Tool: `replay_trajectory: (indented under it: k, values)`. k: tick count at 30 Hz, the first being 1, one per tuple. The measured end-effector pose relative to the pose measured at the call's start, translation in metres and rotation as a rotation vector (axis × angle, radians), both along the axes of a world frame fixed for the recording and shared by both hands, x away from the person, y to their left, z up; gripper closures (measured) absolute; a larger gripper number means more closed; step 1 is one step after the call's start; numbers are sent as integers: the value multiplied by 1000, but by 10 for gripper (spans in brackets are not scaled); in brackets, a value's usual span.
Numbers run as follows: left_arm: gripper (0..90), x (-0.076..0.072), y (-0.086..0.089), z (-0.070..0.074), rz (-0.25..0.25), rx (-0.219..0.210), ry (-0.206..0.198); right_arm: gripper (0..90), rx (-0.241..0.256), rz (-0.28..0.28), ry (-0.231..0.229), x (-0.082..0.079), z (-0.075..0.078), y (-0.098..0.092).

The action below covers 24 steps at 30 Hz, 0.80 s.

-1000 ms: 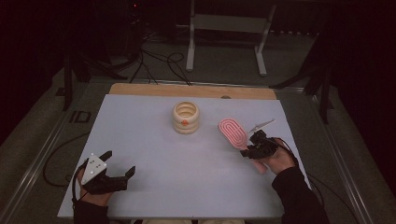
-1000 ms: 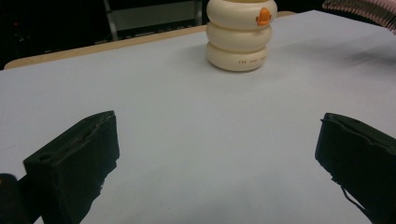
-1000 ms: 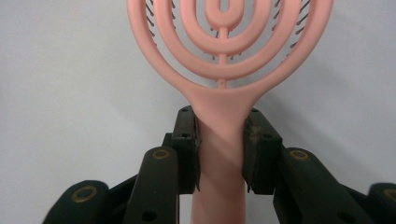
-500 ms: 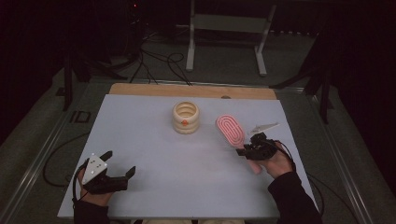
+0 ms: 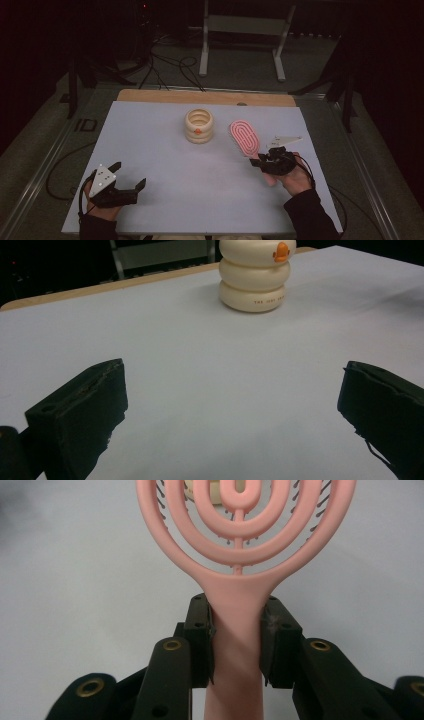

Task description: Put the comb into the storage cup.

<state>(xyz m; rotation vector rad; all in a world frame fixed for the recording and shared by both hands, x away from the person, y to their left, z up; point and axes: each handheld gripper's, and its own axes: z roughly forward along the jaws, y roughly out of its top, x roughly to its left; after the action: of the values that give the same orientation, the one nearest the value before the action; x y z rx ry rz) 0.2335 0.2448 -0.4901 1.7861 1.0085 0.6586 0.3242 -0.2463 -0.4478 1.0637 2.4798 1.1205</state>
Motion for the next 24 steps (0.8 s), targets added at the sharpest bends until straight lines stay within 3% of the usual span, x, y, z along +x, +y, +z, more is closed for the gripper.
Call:
replay_trajectory:
  k: [24]
  values:
    - [6, 2, -2, -2, -2, 4, 12, 696, 60, 2, -52, -17, 1, -2]
